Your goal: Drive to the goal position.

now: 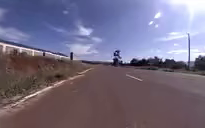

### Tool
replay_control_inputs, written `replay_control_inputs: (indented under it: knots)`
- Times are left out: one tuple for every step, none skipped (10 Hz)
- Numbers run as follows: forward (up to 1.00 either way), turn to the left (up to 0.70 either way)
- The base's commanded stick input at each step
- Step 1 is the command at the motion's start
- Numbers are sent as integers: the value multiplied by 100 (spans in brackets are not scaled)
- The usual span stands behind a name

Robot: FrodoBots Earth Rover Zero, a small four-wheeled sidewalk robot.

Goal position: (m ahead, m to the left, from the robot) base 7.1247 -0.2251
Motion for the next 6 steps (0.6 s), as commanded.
replay_control_inputs:
  knots:
    - [100,0]
    - [100,0]
    - [100,0]
    - [100,0]
    - [100,0]
    - [100,0]
